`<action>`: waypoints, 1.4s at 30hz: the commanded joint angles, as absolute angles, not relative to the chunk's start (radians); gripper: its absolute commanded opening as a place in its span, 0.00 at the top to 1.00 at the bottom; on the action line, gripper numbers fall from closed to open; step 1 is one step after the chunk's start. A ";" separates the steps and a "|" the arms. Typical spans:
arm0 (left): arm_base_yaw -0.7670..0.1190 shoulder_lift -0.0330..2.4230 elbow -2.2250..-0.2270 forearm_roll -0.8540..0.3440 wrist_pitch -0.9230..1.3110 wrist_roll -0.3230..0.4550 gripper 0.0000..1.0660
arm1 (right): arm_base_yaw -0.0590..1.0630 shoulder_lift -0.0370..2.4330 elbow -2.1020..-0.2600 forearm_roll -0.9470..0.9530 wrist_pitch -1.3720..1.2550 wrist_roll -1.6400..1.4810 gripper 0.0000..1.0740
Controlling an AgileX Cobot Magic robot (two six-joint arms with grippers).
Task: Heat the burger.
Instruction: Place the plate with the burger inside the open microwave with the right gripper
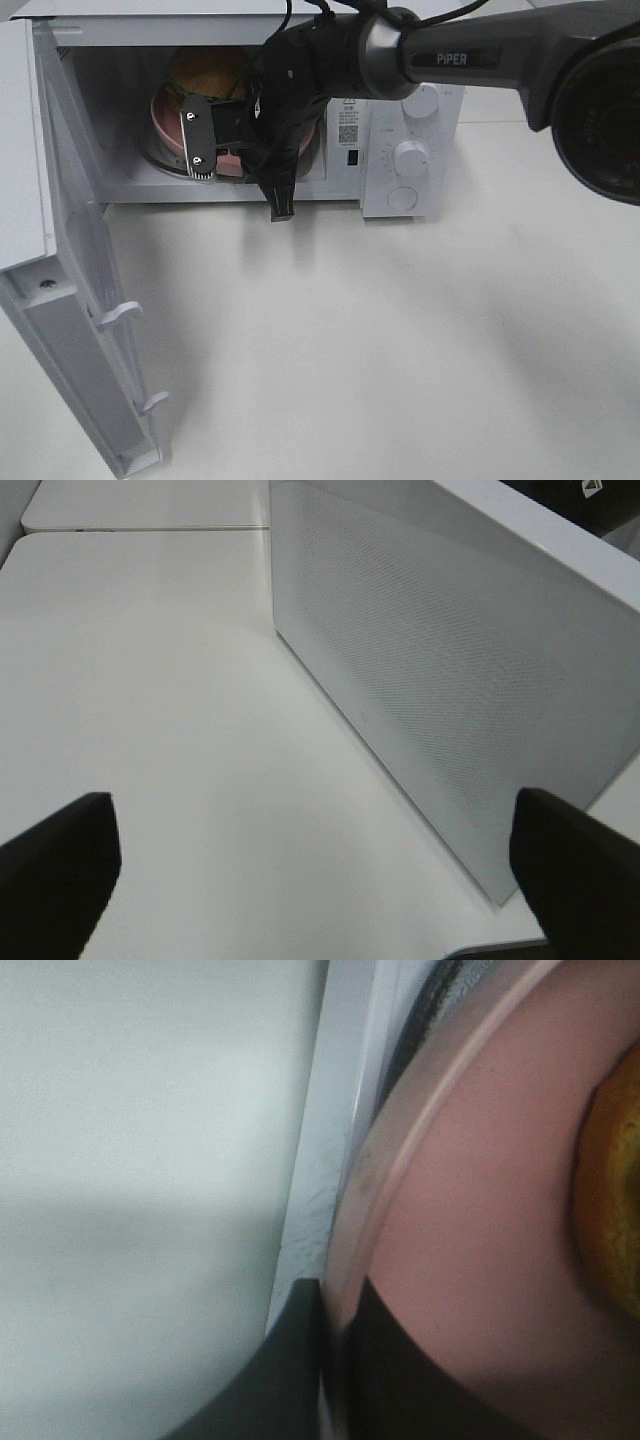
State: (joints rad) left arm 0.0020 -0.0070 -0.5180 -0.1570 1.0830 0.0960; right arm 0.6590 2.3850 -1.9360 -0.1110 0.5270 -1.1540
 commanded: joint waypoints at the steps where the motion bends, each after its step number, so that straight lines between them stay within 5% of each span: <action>1: -0.003 -0.022 -0.515 -0.158 1.068 0.094 0.08 | 0.655 2.385 -1.968 -0.116 0.494 -1.166 1.00; 16: -0.003 -0.022 -0.515 -0.158 1.068 0.094 0.08 | 0.657 2.405 -1.989 -0.114 0.506 -1.181 0.96; 28: -0.003 -0.022 -0.515 -0.158 1.068 0.094 0.08 | 0.657 2.405 -1.989 -0.077 0.517 -1.181 0.65; 40: -0.003 -0.022 -0.515 -0.158 1.068 0.094 0.08 | 0.657 2.401 -1.989 -0.034 0.578 -1.174 0.60; 42: -0.003 -0.022 -0.515 -0.158 1.068 0.094 0.08 | 0.657 2.389 -1.978 -0.011 0.583 -1.152 0.51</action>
